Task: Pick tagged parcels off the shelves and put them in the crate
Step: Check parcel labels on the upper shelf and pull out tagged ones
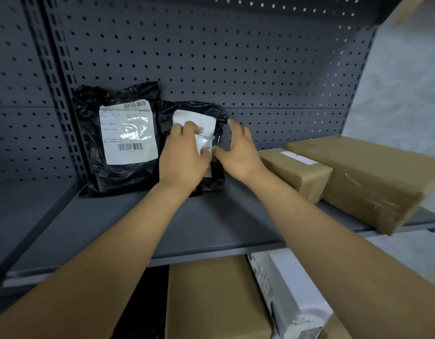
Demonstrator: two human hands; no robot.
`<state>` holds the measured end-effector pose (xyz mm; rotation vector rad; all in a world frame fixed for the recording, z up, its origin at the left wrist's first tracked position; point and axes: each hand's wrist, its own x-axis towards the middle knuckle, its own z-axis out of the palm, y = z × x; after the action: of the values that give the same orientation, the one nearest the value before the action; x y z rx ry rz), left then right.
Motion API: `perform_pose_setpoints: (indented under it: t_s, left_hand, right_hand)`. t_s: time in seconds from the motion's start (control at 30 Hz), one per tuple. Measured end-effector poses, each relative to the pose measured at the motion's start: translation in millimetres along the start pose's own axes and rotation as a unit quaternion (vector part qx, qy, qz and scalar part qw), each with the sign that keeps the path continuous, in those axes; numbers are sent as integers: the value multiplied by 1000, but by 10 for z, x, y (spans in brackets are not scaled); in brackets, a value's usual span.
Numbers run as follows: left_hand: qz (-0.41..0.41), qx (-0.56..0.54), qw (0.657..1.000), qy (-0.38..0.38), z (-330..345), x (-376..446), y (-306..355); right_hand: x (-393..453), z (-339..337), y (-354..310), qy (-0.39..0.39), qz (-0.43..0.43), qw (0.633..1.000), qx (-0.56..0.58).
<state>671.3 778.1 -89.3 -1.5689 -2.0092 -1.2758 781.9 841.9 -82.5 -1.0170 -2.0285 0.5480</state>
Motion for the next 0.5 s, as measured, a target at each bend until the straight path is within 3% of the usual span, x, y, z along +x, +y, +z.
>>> perform_pose_setpoints:
  t_s: [0.17, 0.27, 0.37, 0.5]
  left_hand:
    - [-84, -121, 970, -192, 348, -59, 542]
    - [-174, -179, 939, -238, 546, -133, 750]
    - [-238, -249, 893, -291, 686, -129, 781]
    - [-249, -297, 871, -302, 671, -117, 786]
  right_hand:
    - [-127, -731, 204, 41, -23, 990, -132]
    - [-332, -944, 452, 44, 18, 977, -207]
    - [-531, -1007, 589, 47, 50, 984, -163]
    - [-658, -1001, 615, 58, 6, 989, -139]
